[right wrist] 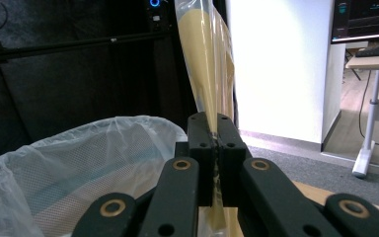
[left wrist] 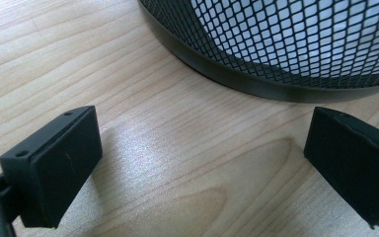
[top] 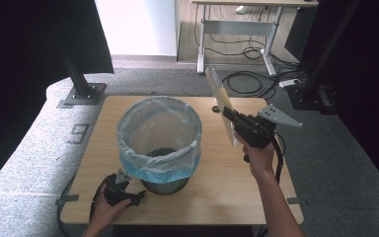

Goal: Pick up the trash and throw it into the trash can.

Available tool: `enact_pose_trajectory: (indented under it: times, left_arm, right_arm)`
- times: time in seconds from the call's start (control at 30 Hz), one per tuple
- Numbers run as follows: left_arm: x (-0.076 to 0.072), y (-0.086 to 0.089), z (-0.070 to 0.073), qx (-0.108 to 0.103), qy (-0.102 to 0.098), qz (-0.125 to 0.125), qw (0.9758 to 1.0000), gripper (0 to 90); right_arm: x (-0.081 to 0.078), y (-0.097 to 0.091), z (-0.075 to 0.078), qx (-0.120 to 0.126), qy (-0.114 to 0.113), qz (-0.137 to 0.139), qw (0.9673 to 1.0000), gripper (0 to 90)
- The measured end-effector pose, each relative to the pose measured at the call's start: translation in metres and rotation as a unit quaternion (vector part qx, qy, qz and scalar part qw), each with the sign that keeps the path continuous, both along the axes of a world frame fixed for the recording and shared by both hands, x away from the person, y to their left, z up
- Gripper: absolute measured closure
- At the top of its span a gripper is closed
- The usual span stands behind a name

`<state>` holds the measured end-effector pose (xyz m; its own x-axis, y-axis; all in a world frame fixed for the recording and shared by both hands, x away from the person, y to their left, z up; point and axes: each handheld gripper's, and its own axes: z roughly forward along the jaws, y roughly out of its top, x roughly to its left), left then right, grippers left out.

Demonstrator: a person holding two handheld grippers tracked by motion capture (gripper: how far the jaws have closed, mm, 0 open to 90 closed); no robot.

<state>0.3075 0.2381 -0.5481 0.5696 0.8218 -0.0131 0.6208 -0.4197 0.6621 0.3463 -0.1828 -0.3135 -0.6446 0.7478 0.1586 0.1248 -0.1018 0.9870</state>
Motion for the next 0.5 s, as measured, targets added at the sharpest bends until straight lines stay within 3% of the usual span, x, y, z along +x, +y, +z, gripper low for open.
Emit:
enact_pose_trajectory:
  times: [0.5]
  left_arm:
    - [-0.001,0.0,0.0,0.0,-0.001,0.0,1.0,1.5]
  right_arm:
    - [0.006,0.029,0.016,-0.005,-0.007,0.018,0.9998,88.0]
